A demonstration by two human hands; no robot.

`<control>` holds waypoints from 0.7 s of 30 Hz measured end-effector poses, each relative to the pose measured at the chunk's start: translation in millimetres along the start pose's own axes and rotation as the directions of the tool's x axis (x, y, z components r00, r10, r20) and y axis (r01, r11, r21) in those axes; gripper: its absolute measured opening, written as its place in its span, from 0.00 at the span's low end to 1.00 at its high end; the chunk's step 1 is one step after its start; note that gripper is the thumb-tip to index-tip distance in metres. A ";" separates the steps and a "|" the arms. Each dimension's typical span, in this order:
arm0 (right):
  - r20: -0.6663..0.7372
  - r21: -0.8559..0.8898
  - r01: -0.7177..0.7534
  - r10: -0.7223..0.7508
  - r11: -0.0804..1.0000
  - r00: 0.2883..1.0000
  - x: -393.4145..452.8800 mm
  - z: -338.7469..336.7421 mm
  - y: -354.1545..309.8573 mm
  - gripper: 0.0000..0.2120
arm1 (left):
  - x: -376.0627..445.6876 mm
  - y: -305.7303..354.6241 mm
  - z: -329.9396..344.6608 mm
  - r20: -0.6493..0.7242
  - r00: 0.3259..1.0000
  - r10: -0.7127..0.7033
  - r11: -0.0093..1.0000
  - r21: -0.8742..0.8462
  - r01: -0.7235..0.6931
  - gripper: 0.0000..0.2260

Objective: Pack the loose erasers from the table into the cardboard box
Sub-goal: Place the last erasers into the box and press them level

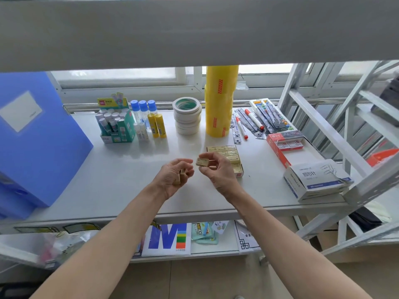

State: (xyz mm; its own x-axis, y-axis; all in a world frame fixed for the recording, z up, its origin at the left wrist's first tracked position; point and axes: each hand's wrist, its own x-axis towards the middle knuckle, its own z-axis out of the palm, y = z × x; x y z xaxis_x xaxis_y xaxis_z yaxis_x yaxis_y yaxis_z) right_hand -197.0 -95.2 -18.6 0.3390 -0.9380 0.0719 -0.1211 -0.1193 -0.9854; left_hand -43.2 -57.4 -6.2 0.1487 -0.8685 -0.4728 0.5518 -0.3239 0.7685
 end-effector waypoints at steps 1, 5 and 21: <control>-0.003 -0.004 0.001 -0.001 1.000 1.000 -1.2 -1.4 0.8 0.13 | -0.5 -1.3 1.3 0.018 1.000 0.006 0.998 0.063 -0.007 0.05; -0.011 -0.034 0.002 -0.002 0.999 1.000 -4.0 -5.5 0.7 0.15 | 1.0 -1.9 5.3 0.072 0.997 -0.002 0.986 0.167 -0.010 0.07; -0.092 0.032 -0.051 0.053 0.998 0.994 -11.6 -29.1 3.9 0.08 | 16.6 -16.2 27.8 0.113 0.993 -0.022 0.957 0.290 -0.012 0.14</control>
State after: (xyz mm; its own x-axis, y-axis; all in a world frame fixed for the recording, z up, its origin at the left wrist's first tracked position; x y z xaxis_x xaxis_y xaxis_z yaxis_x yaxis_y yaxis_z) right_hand -228.5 -94.3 -18.8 0.2446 -0.9690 0.0332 -0.1081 -0.0613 -0.9922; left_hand -72.5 -77.0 -14.5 0.0429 -0.8981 -0.4376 0.2879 -0.4083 0.8663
